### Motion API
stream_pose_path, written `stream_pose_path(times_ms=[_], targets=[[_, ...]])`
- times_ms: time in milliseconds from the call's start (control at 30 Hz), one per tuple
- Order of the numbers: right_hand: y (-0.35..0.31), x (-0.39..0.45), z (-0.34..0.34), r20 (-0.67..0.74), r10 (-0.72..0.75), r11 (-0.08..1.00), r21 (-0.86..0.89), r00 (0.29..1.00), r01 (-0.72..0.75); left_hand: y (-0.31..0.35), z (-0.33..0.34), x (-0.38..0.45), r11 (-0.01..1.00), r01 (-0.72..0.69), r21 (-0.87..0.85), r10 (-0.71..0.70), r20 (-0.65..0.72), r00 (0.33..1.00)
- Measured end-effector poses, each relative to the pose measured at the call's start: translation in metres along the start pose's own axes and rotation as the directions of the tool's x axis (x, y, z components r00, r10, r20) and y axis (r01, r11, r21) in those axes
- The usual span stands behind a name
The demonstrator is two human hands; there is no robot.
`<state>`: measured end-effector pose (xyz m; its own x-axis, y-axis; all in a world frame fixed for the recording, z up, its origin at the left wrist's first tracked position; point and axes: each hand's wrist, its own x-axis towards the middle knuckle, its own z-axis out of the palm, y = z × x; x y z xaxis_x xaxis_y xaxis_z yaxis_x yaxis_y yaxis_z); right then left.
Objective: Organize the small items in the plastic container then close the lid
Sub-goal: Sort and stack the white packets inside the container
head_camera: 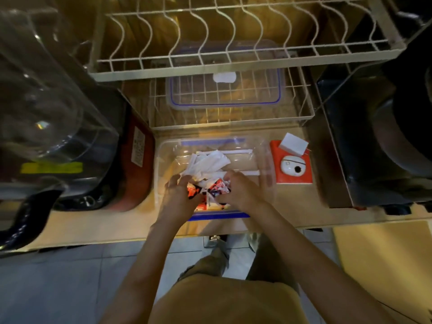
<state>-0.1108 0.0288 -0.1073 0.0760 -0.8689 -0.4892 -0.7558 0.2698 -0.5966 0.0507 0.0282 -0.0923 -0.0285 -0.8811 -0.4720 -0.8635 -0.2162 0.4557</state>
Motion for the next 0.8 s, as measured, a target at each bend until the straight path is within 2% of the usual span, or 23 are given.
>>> stream_pose_path(times_ms=[200, 400, 500, 667, 733, 800], targets=[[-0.004, 0.007, 0.0, -0.018, 0.016, 0.977, -0.212, 1.0, -0.02, 0.002, 0.0, 0.013, 0.993, 0.088, 0.076, -0.09, 0.025, 0.996], [-0.004, 0.008, -0.003, -0.008, 0.005, 0.956, -0.292, 1.0, -0.007, 0.0, -0.002, 0.019, 0.967, 0.009, 0.254, -0.009, -0.001, 1.0], [-0.005, 0.006, -0.007, -0.005, 0.001, 0.975, -0.224, 1.0, -0.002, 0.002, -0.001, 0.022, 0.931, -0.023, 0.365, 0.028, -0.01, 1.0], [-0.007, 0.003, -0.017, 0.041, 0.006, 0.999, 0.034, 0.999, -0.007, 0.003, -0.006, 0.024, 0.859, -0.1, 0.502, 0.122, -0.011, 0.993], [-0.008, 0.005, -0.021, 0.038, -0.016, 0.996, 0.087, 0.999, 0.013, 0.004, -0.012, 0.022, 0.866, -0.116, 0.487, 0.133, 0.001, 0.991], [-0.011, 0.008, -0.024, 0.007, -0.022, 0.989, 0.145, 1.0, 0.021, 0.005, -0.02, 0.018, 0.917, -0.092, 0.389, 0.119, -0.044, 0.992]])
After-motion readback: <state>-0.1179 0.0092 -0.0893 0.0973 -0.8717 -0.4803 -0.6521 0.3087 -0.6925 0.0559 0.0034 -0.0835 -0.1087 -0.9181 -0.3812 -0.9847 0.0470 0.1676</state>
